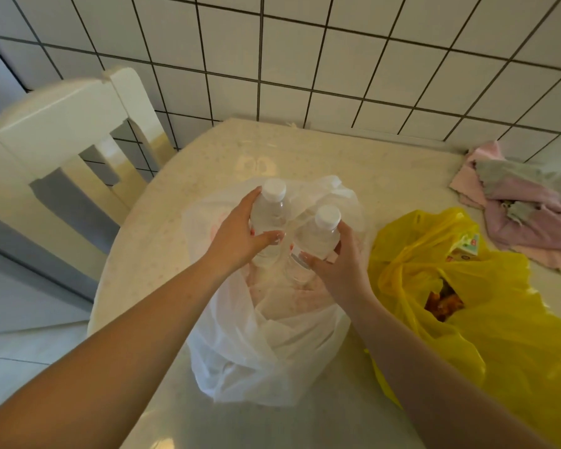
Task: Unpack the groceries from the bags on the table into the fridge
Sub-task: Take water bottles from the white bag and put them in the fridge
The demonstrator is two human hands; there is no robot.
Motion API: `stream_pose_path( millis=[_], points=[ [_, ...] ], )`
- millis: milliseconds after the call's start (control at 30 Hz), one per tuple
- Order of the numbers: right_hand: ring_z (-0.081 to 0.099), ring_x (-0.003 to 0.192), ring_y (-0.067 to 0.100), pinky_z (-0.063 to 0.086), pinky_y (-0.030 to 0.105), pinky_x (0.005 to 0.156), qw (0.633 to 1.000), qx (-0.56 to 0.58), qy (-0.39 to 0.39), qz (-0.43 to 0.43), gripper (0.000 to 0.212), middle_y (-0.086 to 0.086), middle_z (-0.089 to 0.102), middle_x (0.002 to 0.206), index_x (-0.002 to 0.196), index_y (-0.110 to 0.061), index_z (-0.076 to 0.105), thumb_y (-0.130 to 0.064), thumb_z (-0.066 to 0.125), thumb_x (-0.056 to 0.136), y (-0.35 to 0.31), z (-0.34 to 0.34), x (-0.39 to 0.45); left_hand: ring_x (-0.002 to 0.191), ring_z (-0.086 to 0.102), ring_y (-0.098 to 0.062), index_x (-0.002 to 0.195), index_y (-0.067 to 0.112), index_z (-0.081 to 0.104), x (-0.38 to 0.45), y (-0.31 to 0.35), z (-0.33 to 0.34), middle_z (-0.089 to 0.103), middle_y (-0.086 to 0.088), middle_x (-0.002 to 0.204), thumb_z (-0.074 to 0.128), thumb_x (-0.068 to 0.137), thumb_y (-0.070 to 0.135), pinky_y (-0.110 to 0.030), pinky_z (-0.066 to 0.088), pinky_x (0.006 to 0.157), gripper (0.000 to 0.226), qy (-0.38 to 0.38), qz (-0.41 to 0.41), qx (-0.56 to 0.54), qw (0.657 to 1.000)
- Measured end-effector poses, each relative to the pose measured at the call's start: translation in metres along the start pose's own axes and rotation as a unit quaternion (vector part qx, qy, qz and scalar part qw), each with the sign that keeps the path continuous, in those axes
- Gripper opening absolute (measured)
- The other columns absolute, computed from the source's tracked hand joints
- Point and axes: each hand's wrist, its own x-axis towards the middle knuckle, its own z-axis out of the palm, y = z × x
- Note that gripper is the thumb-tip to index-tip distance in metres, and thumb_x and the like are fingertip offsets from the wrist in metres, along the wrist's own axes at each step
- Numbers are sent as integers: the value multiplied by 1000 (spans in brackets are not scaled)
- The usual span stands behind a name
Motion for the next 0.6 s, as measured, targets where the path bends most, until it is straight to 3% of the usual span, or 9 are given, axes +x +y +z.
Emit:
stream_pose_path(
  millis=[133,333,400,533,600],
  points=[
    [42,118,18,39,45,103,1000,24,-14,-6,70,-20,41,110,126,-30,41,-23,81,69,-5,-4,-12,125,44,-16,141,28,34,-11,-2,4,45,8,139,78,68,39,-47,45,97,86,25,0,-3,1000],
    [41,121,22,41,47,103,999,26,-35,-23,77,-6,41,126,128,-31,39,-23,84,65,-1,-5,-28,113,43,-2,135,32,39,-53,7,3,49,13,130,80,70,34,-33,43,97,76,69,16,8,997],
    [42,122,22,40,48,103,998,40,-44,-27,78,-7,43,128,127,-37,39,-23,85,64,1,-6,-37,113,41,-1,132,41,34,-74,8,3,45,20,126,79,70,36,-37,45,97,76,80,8,6,997],
    [48,118,17,44,45,101,995,53,-76,-39,76,-12,51,124,123,-45,38,-25,84,65,-3,-15,-59,120,46,-9,134,39,36,-120,9,2,46,19,130,79,70,38,-42,46,98,77,113,-19,2,993],
    [49,118,15,44,45,100,993,57,-85,-57,75,-12,52,124,127,-39,40,-25,82,66,-12,-24,-70,121,47,-12,135,35,38,-146,13,0,49,16,132,79,72,36,-35,44,98,76,153,-29,-2,988]
  ],
)
